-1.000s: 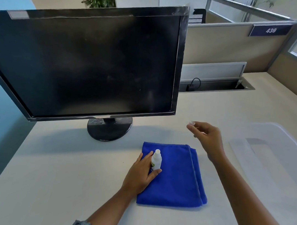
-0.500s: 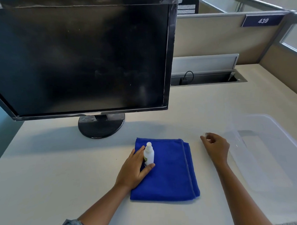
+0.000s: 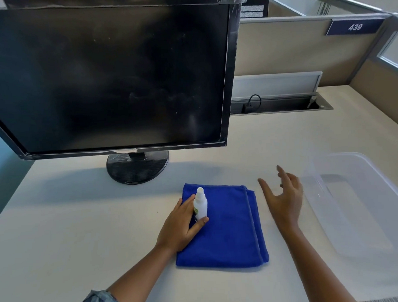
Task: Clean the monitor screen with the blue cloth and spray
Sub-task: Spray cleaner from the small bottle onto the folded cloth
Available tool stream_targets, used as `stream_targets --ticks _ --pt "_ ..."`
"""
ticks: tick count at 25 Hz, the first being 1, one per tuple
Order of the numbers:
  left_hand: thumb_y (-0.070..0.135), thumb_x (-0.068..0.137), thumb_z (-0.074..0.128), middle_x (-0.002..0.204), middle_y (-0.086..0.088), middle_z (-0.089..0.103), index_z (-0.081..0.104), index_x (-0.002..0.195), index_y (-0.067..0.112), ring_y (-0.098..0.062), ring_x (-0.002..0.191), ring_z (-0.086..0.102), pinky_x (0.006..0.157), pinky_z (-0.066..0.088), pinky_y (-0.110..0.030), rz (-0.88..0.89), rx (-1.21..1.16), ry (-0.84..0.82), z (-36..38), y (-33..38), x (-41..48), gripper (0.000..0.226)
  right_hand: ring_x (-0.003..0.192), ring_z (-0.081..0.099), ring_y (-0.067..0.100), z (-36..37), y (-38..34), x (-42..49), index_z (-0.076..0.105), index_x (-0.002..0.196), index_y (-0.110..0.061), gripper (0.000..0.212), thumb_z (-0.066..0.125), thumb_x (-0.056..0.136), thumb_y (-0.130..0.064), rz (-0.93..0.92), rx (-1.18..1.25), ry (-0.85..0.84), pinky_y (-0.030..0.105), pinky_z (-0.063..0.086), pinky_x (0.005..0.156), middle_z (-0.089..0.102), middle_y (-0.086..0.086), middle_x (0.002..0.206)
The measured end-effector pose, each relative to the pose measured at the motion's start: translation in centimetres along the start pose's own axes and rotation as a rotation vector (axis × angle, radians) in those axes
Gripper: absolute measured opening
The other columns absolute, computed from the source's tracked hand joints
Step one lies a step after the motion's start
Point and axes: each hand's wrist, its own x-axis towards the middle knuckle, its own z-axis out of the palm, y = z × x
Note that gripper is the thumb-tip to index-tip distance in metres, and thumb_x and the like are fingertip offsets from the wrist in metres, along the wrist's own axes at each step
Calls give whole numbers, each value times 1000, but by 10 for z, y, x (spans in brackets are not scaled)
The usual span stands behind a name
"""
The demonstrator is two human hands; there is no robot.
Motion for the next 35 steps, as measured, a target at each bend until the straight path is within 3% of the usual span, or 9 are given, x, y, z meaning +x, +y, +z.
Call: stream_targets --ticks 3,5,7,10,14,23,28,33,35 --pt "61 90 40 133 20 49 41 136 26 -2 118 48 97 15 3 4 -21 12 -1 1 0 58 96 59 5 4 -49 -25 57 125 -28 48 70 81 -43 -34 344 -293 18 50 77 61 -11 107" --pt "58 90 42 131 27 46 40 137 28 3 117 46 97 17 2 18 -36 26 -2 3 0 56 107 58 2 13 -73 -43 54 127 -33 50 66 81 -49 -38 478 -605 17 51 85 60 -18 117" --pt "53 92 43 130 31 44 41 136 27 8 118 44 100 17 -1 45 -45 26 -2 3 0 51 113 56 2 27 -85 -58 53 130 -28 52 67 83 -44 -87 463 -775 22 50 93 61 -13 123" --pt "51 92 44 124 28 49 44 130 28 11 118 44 107 15 -7 47 -63 42 -2 1 -2 45 109 60 4 42 -94 -68 59 124 -22 38 66 87 -28 -60 498 -753 31 53 93 66 -8 118" --pt "56 89 46 117 38 46 46 128 27 13 113 45 108 10 -7 44 -64 76 -1 0 -4 49 107 61 5 49 -97 -67 55 123 -32 41 68 87 -19 -48 562 -730 27 54 91 65 -8 117" --pt "56 89 49 123 17 58 47 129 30 3 114 49 110 25 -20 62 -92 49 -1 0 -2 47 98 64 3 52 -108 -68 60 106 -48 28 65 86 -29 -61 646 -639 15 52 78 68 -25 99" --pt "54 89 49 125 16 57 42 132 31 2 114 50 108 20 -12 42 -110 54 -1 1 -3 49 97 67 5 55 -112 -76 66 104 -41 29 70 79 -27 14 743 -478 14 53 78 71 -23 100" --pt "49 89 51 117 13 61 52 122 25 1 109 51 109 33 -32 29 -95 54 -1 -1 -3 41 100 65 4 59 -112 -81 69 107 -30 31 75 78 -26 4 647 -476 16 54 81 70 -17 100" --pt "52 89 49 119 14 61 54 121 28 5 113 49 114 25 -35 33 -84 44 -1 -1 -3 40 95 64 5 60 -111 -84 67 104 -29 26 74 80 -26 26 542 -500 17 54 78 68 -15 98"
